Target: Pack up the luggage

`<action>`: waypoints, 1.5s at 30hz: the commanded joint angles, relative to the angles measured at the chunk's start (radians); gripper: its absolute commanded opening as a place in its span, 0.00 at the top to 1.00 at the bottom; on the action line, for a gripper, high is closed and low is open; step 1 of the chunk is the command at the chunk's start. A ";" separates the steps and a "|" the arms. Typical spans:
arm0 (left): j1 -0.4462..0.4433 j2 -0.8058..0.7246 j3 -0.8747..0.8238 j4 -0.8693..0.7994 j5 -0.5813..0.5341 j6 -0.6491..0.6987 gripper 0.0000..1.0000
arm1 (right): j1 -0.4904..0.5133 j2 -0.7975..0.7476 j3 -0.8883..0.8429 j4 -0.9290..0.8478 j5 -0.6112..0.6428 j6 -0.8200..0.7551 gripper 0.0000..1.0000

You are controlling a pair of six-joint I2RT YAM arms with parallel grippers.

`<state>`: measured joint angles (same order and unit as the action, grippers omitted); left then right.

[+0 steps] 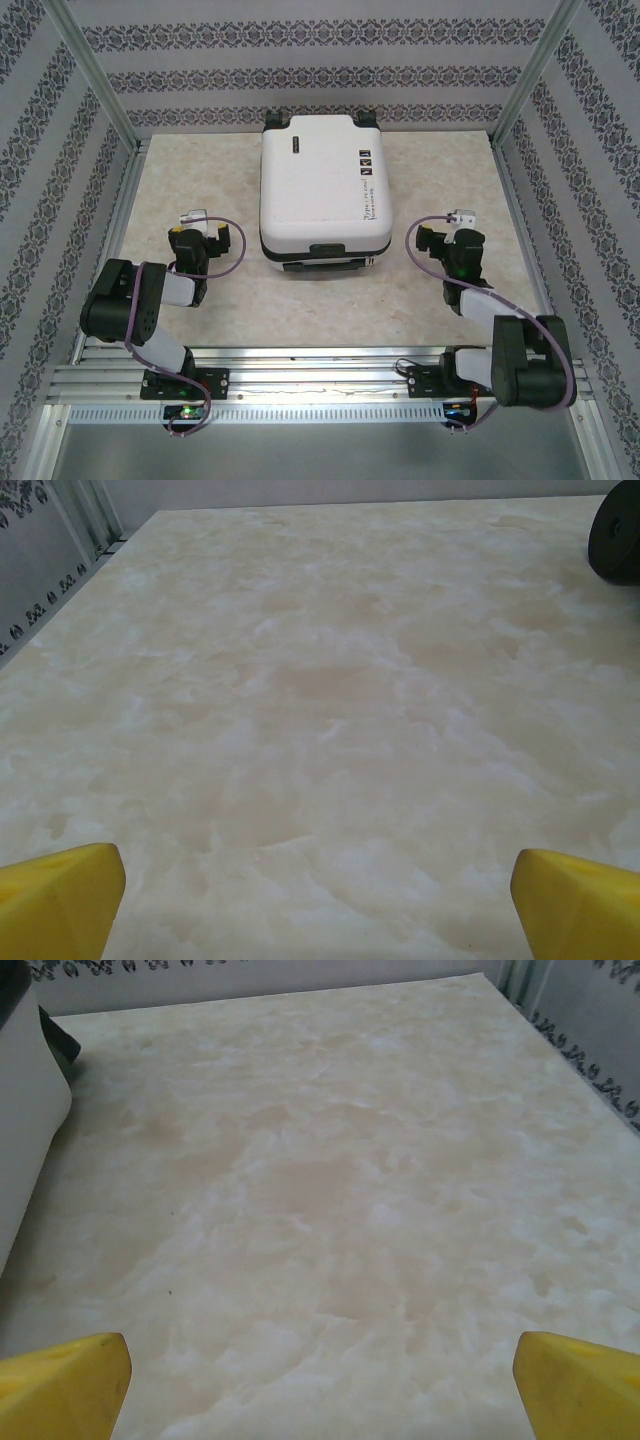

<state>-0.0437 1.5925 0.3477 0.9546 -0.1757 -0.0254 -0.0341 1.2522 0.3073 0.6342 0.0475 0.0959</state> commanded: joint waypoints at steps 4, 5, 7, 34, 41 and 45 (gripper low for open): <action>0.011 0.002 0.017 0.043 0.010 0.012 0.01 | 0.011 0.304 0.019 0.431 -0.123 -0.036 0.02; 0.011 0.002 0.017 0.042 0.011 0.011 0.01 | 0.016 0.236 0.030 0.271 -0.180 -0.088 0.02; 0.012 0.001 0.017 0.043 0.013 0.011 0.01 | 0.029 0.286 0.052 0.357 -0.174 -0.093 0.02; 0.012 0.002 0.017 0.043 0.016 0.013 0.01 | 0.028 0.267 0.078 0.275 -0.089 -0.064 0.02; 0.011 0.002 0.017 0.043 0.017 0.013 0.01 | 0.028 0.267 0.078 0.275 -0.089 -0.064 0.02; 0.011 0.002 0.017 0.043 0.016 0.012 0.01 | 0.028 0.266 0.078 0.275 -0.089 -0.064 0.02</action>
<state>-0.0437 1.5925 0.3496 0.9550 -0.1646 -0.0254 -0.0151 1.5276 0.3668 0.8944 -0.0498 0.0444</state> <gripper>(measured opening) 0.994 0.979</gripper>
